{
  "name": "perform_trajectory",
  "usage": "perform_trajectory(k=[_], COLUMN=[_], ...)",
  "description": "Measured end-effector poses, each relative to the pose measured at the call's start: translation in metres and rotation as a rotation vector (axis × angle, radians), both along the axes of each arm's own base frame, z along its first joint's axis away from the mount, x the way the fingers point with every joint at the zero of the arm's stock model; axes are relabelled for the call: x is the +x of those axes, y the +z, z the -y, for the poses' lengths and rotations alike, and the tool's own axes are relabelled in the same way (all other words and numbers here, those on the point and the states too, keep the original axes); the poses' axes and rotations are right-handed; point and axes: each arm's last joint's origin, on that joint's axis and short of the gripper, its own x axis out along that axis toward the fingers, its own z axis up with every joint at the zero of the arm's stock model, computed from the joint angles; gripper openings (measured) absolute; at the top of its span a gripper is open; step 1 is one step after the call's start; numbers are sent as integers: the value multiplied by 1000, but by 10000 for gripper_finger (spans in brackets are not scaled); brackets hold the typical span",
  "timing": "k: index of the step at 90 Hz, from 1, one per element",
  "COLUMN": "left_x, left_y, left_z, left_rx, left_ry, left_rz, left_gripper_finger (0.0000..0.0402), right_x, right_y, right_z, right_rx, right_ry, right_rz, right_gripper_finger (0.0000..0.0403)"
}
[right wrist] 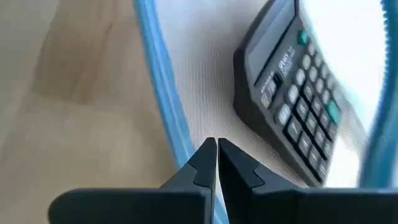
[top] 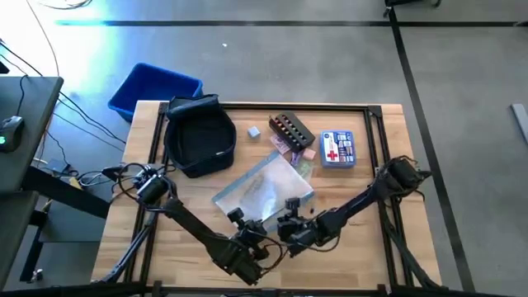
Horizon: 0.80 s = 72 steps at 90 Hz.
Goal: Unpack backpack
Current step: Put the packed earphones into the zip bag
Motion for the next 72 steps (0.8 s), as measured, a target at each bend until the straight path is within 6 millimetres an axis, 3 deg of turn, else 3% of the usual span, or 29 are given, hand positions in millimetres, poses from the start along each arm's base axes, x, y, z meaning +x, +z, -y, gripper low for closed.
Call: perform_trajectory(k=[19,35,42,63,72], left_x=[-2,-2,-2,-3,-4], left_y=[0,0,0,0,0], left_z=[3,2,3,4,5], left_rx=[13,16,9,10,11], left_ry=[-22,-23,-27,-31,-31], left_rz=[-15,-24,-23,-29,-29], left_gripper_finger=[0,0,0,0,0], right_x=[25,30,29,23,9], right_y=[-7,-20,-15,9,26], right_z=[36,68,66,34,19], right_rx=[174,158,170,135,116], right_ry=[86,-92,-33,106,183], right_rz=[113,209,218,260,240], right_gripper_finger=[0,0,0,0,0])
